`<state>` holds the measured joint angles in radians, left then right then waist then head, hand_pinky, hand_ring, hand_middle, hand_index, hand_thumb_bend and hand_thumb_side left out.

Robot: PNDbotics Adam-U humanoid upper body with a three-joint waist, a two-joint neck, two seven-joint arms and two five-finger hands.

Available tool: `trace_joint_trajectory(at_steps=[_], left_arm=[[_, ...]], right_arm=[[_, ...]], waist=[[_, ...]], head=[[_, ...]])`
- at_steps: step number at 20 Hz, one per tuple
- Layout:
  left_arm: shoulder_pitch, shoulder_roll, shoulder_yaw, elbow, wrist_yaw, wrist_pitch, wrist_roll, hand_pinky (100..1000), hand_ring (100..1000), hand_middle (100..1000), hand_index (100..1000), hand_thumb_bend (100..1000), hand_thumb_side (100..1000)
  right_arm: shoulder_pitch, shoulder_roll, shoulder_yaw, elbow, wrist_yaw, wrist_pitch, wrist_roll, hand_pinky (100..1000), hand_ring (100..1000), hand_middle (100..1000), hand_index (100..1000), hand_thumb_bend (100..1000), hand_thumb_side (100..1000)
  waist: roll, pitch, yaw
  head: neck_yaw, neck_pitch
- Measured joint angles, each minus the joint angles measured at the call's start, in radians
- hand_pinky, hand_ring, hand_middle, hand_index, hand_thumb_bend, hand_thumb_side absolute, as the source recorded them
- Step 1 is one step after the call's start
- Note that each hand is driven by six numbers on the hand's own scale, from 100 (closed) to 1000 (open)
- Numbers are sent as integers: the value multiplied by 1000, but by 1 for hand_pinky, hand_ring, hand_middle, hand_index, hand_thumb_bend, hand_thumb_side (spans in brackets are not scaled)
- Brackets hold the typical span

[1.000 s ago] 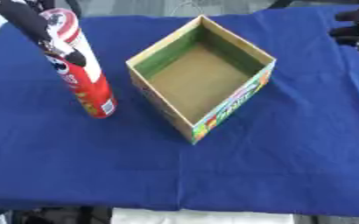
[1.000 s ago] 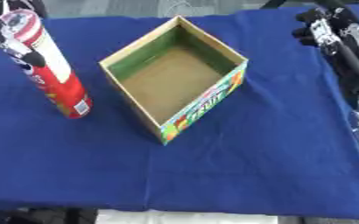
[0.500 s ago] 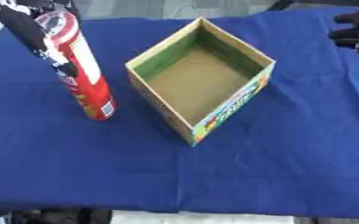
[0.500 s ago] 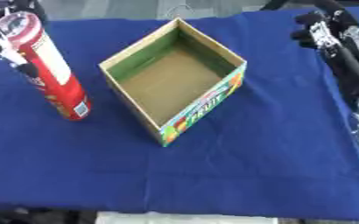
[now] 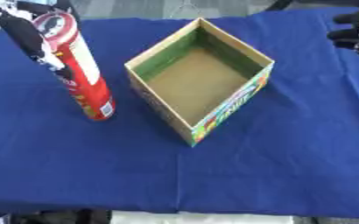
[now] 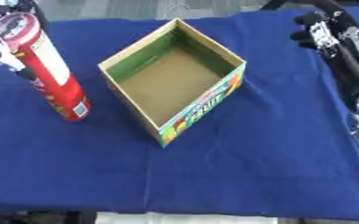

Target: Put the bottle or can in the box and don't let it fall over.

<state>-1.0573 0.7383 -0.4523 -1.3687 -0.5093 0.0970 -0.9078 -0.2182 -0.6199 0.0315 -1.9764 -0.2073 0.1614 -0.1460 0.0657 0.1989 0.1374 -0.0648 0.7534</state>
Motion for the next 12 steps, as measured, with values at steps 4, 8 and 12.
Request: trace_joint_trajectory(at_steps=[4,8,12], left_arm=[[0,0,0,0,12,10,1,433,551,795,782,605,203],[0,1,2,0,20,29,1,397,537,769,756,549,128],[0,2,7,-6,24,50,0,369,525,736,735,481,100]], right_arm=[[0,0,0,0,-1,0,0,837,766,787,991,100,772],[0,0,0,0,-2,0,0,838,766,786,991,100,775],[0,0,0,0,-4,0,0,838,767,786,991,100,777]], waist=[[0,0,0],[-1,1,0],[-1,4,0]], head=[[0,0],[0,-1],[0,-7]])
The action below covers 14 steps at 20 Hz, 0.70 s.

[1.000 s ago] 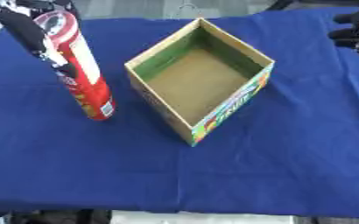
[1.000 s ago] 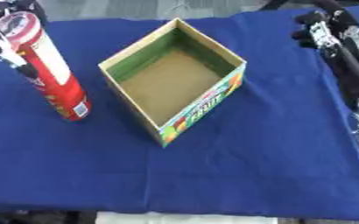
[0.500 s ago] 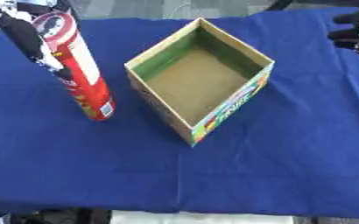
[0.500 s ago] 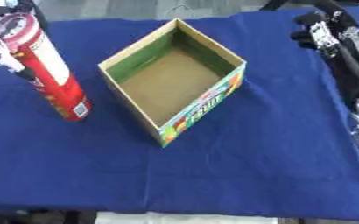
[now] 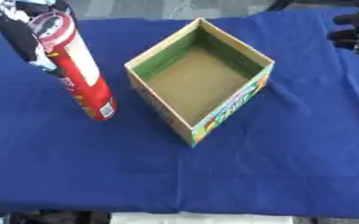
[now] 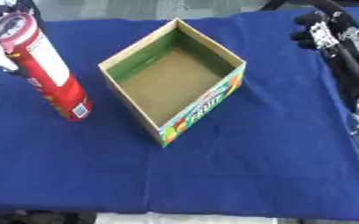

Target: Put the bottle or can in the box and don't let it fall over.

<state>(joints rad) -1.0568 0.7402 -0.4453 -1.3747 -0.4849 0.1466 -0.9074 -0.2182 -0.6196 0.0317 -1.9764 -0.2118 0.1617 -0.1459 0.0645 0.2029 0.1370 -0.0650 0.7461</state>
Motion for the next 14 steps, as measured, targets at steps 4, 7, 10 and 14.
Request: trace_joint_trajectory(at_steps=[4,7,10,14], left_arm=[[0,2,1,-8,2,17,0,339,525,698,713,440,100],[1,2,3,-17,2,25,6,322,526,682,703,421,100],[1,2,5,-20,2,32,16,297,521,644,678,397,100],[1,2,6,-26,2,43,39,257,510,590,649,333,100]], right_arm=[[0,0,0,0,-2,0,0,838,766,785,990,100,777],[0,0,0,0,-5,0,0,838,766,784,990,100,777],[0,0,0,0,-6,0,0,839,766,783,990,100,778],[0,0,0,0,-10,1,-1,839,765,782,990,100,778]], waist=[[-1,2,0],[-2,3,0],[-3,5,-1],[-5,7,-1]], head=[[0,-1],[0,-1],[0,-1],[0,-1]])
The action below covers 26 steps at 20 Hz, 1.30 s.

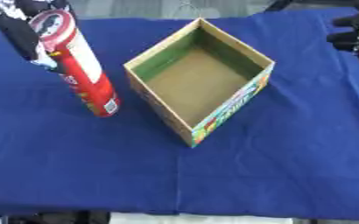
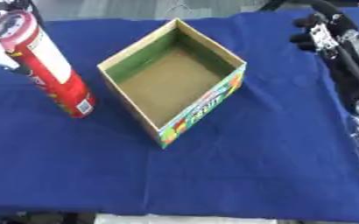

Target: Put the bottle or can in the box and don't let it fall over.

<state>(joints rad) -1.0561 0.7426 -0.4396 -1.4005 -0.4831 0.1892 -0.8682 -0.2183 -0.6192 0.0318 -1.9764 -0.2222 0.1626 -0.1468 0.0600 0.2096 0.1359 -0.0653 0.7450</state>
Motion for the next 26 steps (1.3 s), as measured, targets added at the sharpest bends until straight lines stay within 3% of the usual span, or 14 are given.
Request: trace_joint_trajectory(at_steps=[14,26], left_arm=[[-23,20,34,-44,1,4,34,182,483,540,612,391,100],[-61,43,86,-72,27,12,43,106,467,523,599,372,100]], right_arm=[[8,0,0,0,-3,1,-7,840,766,783,991,100,774],[17,-1,0,0,-9,-1,-10,840,766,783,990,100,770]], waist=[[5,-5,10],[12,-24,14]], head=[[-5,1],[-11,5]])
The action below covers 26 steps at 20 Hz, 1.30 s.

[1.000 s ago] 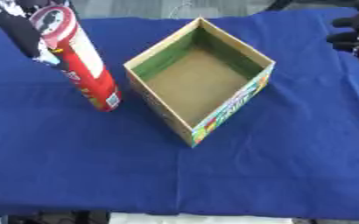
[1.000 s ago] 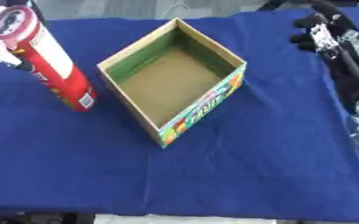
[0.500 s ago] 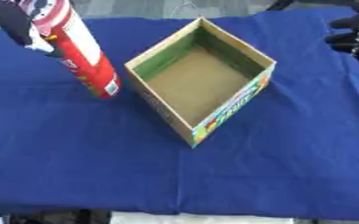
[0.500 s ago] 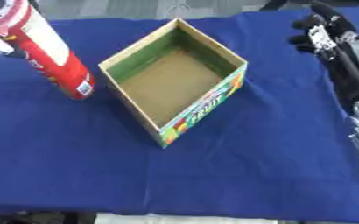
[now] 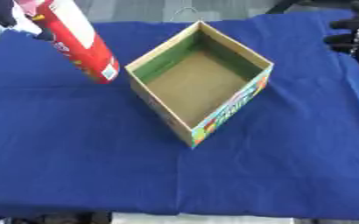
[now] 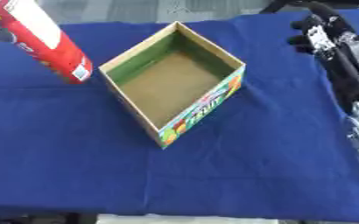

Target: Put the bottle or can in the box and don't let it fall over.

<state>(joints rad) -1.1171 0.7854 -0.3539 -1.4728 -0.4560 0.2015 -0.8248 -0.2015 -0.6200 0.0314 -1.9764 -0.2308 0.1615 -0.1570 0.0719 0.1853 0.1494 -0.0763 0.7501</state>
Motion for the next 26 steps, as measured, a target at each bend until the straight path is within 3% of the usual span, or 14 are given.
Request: trace_joint_trajectory(at_steps=[11,18,26], left_arm=[[-103,-40,40,13,54,17,23,100,450,502,577,272,100],[-150,-109,-2,11,112,33,-2,100,454,506,579,263,100],[-153,-172,-57,45,82,27,-26,109,457,509,582,279,100]], right_arm=[[-2,0,0,0,-3,0,0,840,766,784,990,100,771],[-23,0,5,0,-6,4,4,840,766,784,991,100,771],[-45,4,13,0,-12,7,9,840,765,783,993,100,778]], waist=[[13,-3,-13],[18,0,-33],[23,20,-73]], head=[[4,5],[16,4],[38,-13]])
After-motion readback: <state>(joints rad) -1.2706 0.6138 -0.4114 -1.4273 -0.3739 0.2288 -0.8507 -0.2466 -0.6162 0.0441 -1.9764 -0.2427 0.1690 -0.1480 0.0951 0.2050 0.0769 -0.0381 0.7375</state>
